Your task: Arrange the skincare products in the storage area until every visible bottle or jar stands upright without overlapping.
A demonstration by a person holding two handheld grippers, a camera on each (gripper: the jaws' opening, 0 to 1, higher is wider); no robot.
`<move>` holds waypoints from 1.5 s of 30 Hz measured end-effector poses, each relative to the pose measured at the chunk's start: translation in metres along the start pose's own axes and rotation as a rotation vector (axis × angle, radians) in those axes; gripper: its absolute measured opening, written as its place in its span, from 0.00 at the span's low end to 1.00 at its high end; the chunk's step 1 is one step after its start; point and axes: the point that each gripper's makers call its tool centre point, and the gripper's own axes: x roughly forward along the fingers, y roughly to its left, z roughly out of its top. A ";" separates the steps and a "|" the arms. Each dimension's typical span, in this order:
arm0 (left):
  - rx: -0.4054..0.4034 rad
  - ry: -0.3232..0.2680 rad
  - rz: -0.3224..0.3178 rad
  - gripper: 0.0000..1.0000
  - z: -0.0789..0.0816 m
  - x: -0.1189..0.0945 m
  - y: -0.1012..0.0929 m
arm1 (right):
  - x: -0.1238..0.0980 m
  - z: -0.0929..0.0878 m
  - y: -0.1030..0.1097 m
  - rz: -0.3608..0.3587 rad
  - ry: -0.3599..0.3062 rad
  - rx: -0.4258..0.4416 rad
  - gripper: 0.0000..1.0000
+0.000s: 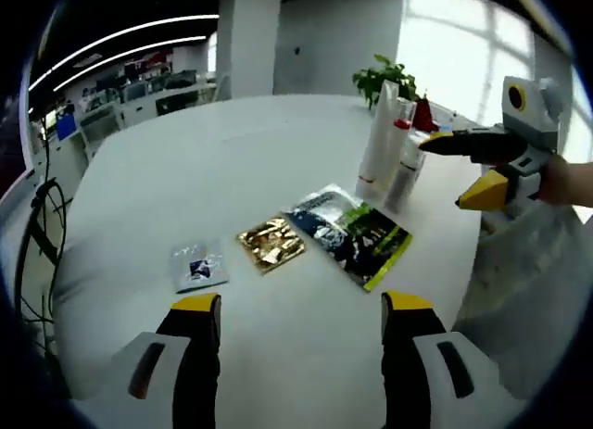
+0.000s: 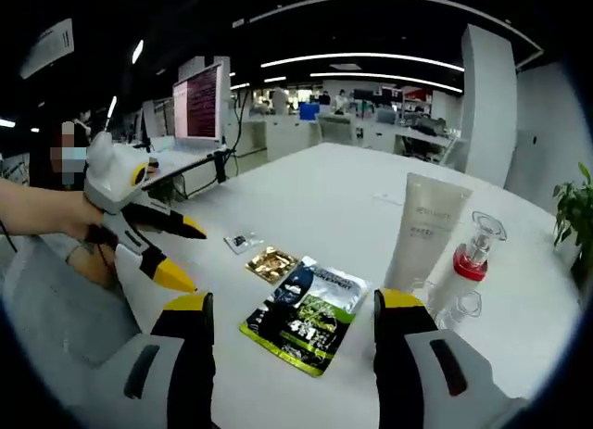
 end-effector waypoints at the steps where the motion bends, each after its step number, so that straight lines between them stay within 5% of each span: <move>1: -0.010 -0.005 0.003 0.69 0.001 -0.003 -0.001 | -0.003 0.000 -0.002 -0.003 -0.001 0.003 0.73; 15: -0.092 -0.050 0.052 0.82 0.004 -0.035 -0.008 | -0.047 -0.016 -0.039 -0.076 0.012 0.056 0.84; 29: -0.200 -0.077 0.105 0.99 0.000 -0.066 -0.029 | -0.069 -0.022 -0.033 0.000 0.029 0.041 0.97; 45: -0.177 -0.069 0.160 0.99 -0.004 -0.067 -0.033 | -0.076 -0.029 -0.033 0.012 0.034 0.067 1.00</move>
